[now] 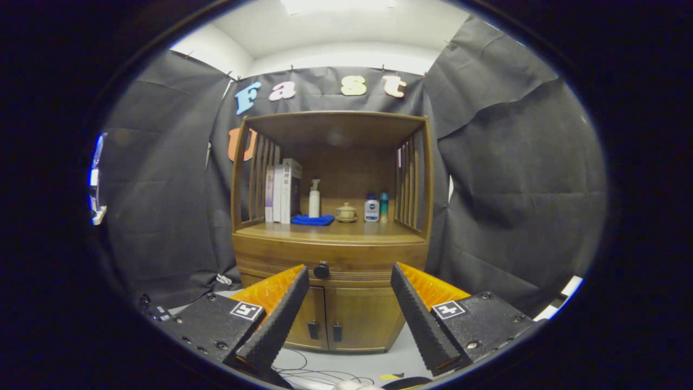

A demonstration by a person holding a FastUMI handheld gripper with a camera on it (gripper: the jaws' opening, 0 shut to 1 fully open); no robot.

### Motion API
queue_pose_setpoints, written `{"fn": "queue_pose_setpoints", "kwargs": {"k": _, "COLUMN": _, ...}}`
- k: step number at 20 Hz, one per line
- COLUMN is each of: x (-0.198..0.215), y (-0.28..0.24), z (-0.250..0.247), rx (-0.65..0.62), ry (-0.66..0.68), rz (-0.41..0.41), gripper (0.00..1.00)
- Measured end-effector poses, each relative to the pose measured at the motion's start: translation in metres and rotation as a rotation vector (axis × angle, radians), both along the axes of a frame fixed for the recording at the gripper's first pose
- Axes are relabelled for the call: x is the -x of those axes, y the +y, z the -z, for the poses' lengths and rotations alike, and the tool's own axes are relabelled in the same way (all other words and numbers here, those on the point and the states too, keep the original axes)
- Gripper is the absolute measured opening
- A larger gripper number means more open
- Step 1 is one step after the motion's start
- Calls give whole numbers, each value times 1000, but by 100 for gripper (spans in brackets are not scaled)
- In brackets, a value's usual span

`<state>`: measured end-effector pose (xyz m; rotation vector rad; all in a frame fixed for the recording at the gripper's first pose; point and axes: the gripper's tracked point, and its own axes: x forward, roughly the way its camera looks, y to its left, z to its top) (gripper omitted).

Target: Pull open the drawer, take out the items inside it, and place them on the countertop above the cabinet.

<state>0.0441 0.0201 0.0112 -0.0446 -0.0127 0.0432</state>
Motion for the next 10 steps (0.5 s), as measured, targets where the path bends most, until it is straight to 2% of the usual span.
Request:
{"fn": "queue_pose_setpoints", "kwargs": {"k": 5, "x": -64, "y": 21, "z": 0, "rx": 17, "ry": -11, "rz": -25, "gripper": 99}}
{"fn": "queue_pose_setpoints", "kwargs": {"k": 10, "x": -140, "y": 41, "z": 28, "rx": 0, "ry": 37, "rz": -32, "gripper": 99}}
